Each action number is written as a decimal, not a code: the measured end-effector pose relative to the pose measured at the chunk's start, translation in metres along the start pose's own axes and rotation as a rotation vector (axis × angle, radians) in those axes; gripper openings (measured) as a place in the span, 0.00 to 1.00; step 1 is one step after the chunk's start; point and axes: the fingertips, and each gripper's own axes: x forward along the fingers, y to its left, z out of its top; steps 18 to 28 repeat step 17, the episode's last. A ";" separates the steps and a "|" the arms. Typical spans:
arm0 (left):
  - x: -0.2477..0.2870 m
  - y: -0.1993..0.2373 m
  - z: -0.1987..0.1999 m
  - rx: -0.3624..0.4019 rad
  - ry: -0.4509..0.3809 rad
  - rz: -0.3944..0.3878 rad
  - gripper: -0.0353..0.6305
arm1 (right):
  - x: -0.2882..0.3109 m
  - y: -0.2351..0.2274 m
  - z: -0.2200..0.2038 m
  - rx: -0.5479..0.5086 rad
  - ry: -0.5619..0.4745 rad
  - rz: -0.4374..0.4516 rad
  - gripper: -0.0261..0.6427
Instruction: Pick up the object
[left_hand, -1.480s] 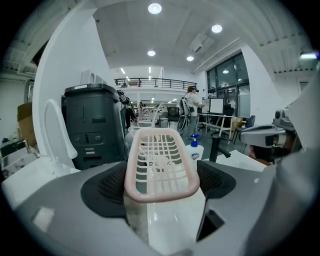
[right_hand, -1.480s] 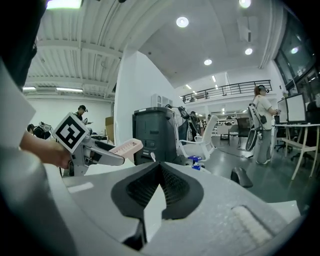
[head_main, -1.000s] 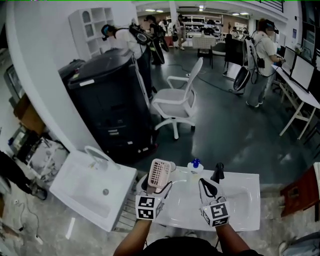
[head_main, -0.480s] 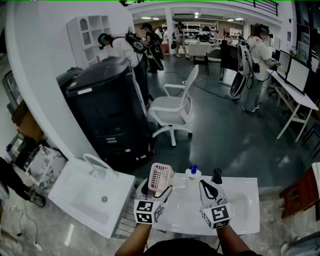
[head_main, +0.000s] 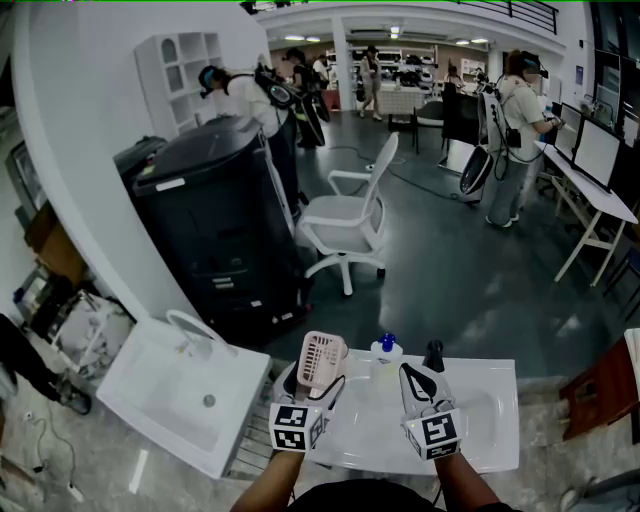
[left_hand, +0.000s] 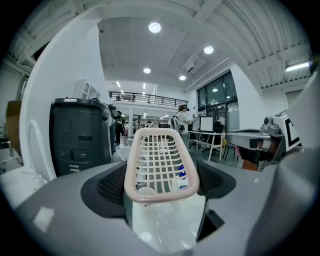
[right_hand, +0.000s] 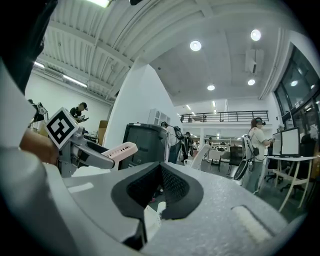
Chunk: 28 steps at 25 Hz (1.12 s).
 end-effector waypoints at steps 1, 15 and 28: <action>0.000 0.000 0.000 -0.004 -0.002 0.000 0.74 | 0.000 0.000 0.000 -0.003 0.000 0.003 0.04; -0.005 -0.002 -0.004 -0.019 -0.019 0.005 0.74 | -0.002 0.001 -0.006 0.012 0.001 0.012 0.04; -0.006 -0.002 -0.005 -0.016 -0.013 0.007 0.74 | -0.002 0.000 -0.005 0.011 0.002 0.011 0.04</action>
